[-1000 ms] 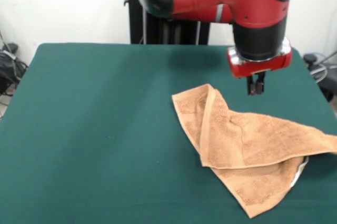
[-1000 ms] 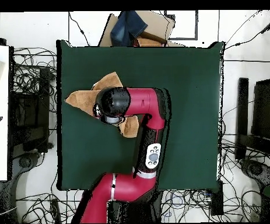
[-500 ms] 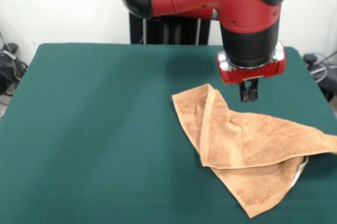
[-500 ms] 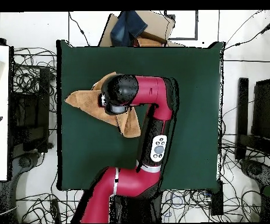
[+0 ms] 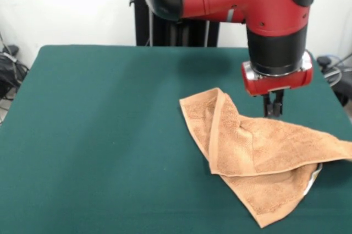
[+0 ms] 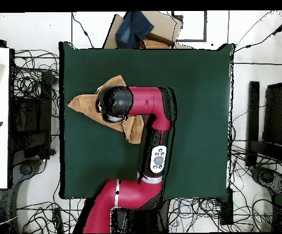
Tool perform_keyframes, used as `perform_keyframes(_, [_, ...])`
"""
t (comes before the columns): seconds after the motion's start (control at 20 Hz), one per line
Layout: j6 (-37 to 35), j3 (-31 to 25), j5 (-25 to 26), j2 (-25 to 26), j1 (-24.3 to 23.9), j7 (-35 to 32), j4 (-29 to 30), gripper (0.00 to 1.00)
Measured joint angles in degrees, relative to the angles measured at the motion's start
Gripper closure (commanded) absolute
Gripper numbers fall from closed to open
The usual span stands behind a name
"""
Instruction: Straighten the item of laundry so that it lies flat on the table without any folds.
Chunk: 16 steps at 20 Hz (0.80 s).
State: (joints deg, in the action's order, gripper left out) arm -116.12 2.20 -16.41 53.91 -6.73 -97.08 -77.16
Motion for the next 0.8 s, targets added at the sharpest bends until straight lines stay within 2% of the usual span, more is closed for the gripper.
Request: perform_keyframes(0.8, [1.0,-0.1,0.0,4.3,-2.3,0.0,-2.6,1.00])
